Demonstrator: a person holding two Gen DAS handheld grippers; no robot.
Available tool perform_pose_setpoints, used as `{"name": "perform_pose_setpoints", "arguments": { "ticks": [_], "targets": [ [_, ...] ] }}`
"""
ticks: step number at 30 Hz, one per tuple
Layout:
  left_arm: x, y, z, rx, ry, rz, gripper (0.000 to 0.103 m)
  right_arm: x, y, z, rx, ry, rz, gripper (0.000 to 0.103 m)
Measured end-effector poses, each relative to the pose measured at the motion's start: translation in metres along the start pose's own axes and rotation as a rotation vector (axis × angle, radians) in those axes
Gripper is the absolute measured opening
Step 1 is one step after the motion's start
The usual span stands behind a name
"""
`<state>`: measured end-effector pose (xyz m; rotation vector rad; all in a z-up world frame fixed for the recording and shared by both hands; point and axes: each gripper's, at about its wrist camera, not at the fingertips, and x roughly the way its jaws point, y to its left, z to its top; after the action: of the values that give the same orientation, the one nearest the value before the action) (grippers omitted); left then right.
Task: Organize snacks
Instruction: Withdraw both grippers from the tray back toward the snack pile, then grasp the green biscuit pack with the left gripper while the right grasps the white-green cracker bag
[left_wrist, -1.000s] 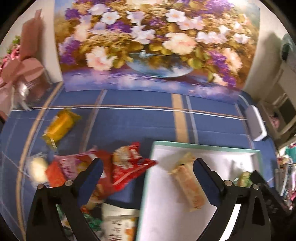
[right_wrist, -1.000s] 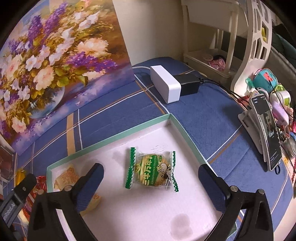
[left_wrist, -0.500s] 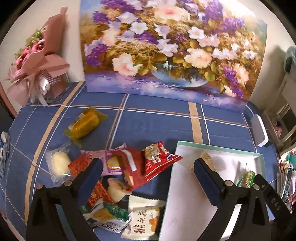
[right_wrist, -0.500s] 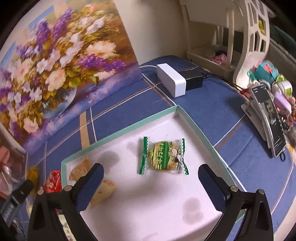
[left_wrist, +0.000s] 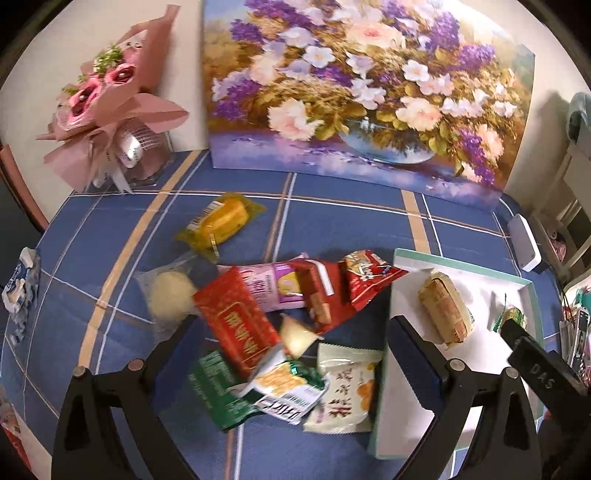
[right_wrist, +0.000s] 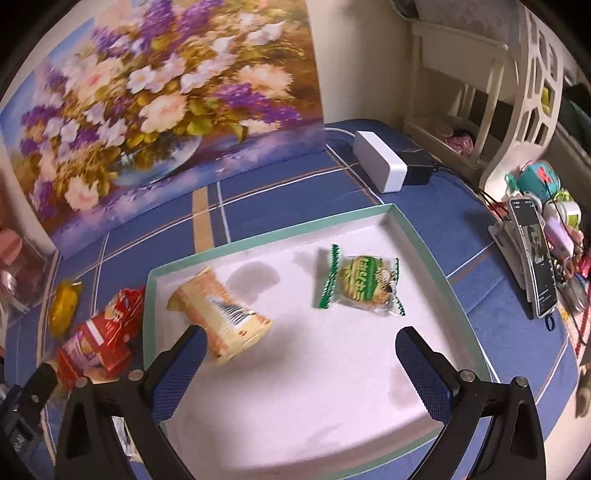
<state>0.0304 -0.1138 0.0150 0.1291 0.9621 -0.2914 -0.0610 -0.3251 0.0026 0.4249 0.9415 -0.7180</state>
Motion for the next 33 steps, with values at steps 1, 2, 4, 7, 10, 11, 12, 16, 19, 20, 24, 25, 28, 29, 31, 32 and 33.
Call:
{"name": "perform_pose_setpoints", "arguments": {
  "ticks": [1,2,4,7,10,11,12,16,19,20,24,25,28,29,31,32,33],
  "targets": [
    [-0.003,0.003,-0.001,-0.002,-0.004,0.0,0.099,-0.002,0.004,-0.002,-0.002,0.003,-0.003,0.103],
    [-0.006,0.007,-0.001,-0.005,-0.011,0.001,0.099,-0.003,0.007,-0.004,-0.01,0.009,-0.005,0.103],
    [-0.011,0.012,-0.002,-0.01,-0.019,0.003,0.099,-0.004,0.015,-0.007,-0.032,0.032,-0.026,0.103],
    [-0.017,0.021,-0.002,-0.022,-0.027,0.004,0.099,-0.003,0.031,-0.015,-0.099,0.052,-0.103,0.103],
    [-0.018,0.031,-0.002,-0.034,-0.017,0.013,0.099,-0.007,0.04,-0.021,-0.14,0.044,-0.121,0.103],
    [-0.018,0.033,-0.002,-0.038,-0.012,0.017,0.099,-0.009,0.043,-0.022,-0.142,0.043,-0.112,0.103],
    [-0.017,0.037,-0.002,-0.046,-0.007,0.024,0.099,-0.011,0.045,-0.023,-0.143,0.045,-0.103,0.103],
    [-0.012,0.061,0.0,-0.102,0.019,0.049,0.099,-0.019,0.061,-0.025,-0.181,0.052,-0.06,0.103],
    [-0.008,0.079,0.001,-0.136,0.032,0.077,0.099,-0.028,0.08,-0.026,-0.226,0.04,-0.032,0.103],
    [-0.007,0.088,0.002,-0.153,0.039,0.085,0.099,-0.031,0.085,-0.028,-0.235,0.036,-0.021,0.103],
    [-0.005,0.114,0.003,-0.215,0.054,0.098,0.099,-0.04,0.107,-0.031,-0.272,0.033,0.027,0.103],
    [-0.005,0.122,0.003,-0.231,0.058,0.102,0.099,-0.043,0.113,-0.032,-0.276,0.032,0.045,0.103],
    [-0.003,0.137,0.002,-0.262,0.07,0.103,0.099,-0.046,0.128,-0.036,-0.295,0.043,0.097,0.103],
    [-0.002,0.142,0.001,-0.274,0.077,0.094,0.099,-0.046,0.134,-0.038,-0.304,0.049,0.114,0.103],
    [0.001,0.147,0.0,-0.293,0.092,0.087,0.099,-0.045,0.145,-0.044,-0.331,0.063,0.141,0.103],
    [0.002,0.149,-0.001,-0.3,0.101,0.087,0.099,-0.044,0.149,-0.047,-0.345,0.067,0.147,0.103],
    [0.005,0.15,-0.003,-0.305,0.111,0.088,0.099,-0.043,0.153,-0.05,-0.365,0.07,0.15,0.103]
  ]
}}
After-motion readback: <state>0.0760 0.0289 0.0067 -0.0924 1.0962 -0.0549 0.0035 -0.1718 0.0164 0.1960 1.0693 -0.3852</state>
